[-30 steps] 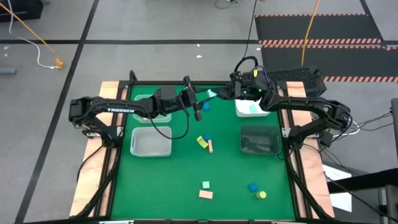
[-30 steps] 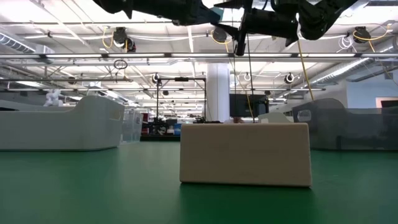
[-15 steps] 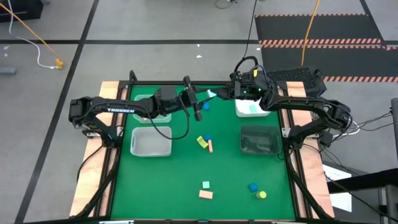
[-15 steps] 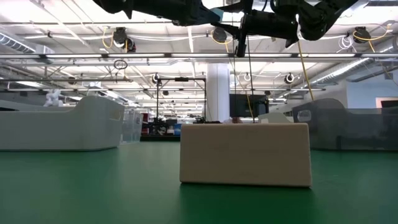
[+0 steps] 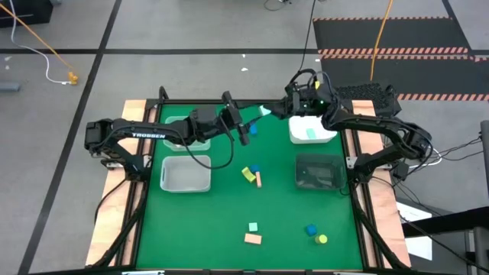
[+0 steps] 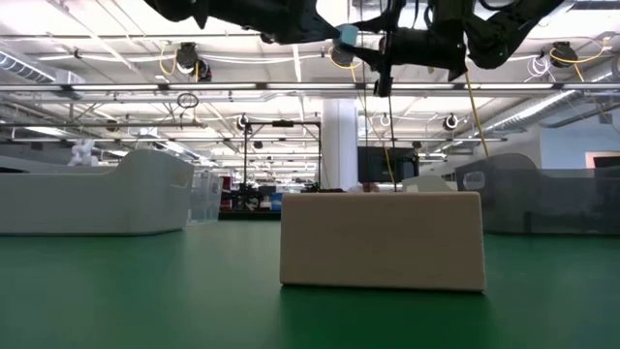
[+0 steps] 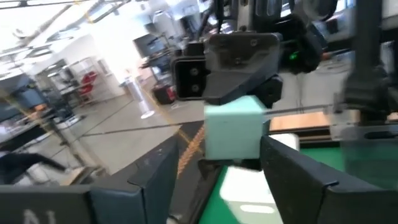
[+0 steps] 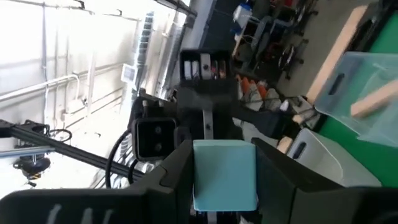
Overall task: Sort & place blocks by color
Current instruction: Put the left light blue block into the white bin
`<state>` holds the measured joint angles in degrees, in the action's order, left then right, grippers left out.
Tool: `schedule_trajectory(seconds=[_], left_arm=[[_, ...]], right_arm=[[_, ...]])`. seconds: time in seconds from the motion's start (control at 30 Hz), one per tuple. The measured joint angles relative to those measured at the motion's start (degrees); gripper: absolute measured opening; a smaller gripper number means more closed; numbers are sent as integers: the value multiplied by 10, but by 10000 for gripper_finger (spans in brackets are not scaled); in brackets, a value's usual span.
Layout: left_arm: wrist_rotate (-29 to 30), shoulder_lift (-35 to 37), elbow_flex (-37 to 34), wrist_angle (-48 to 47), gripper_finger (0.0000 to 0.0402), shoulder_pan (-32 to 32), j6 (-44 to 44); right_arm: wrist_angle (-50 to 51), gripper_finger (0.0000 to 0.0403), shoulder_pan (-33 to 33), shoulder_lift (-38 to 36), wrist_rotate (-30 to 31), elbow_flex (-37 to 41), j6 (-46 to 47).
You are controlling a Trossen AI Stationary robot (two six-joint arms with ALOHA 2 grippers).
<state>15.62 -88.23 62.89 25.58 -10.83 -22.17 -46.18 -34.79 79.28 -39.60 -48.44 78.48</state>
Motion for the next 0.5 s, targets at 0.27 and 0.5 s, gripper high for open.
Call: schedule_trajectory(seconds=[0.27,0.5], left_arm=[[100,1,0,-49,261,-15,6],[99,1,0,-199,241,-26,183]], right_arm=[[131,115,-87,-10,-27,0,-51],[383,115,-148,-35,12,0,-203]])
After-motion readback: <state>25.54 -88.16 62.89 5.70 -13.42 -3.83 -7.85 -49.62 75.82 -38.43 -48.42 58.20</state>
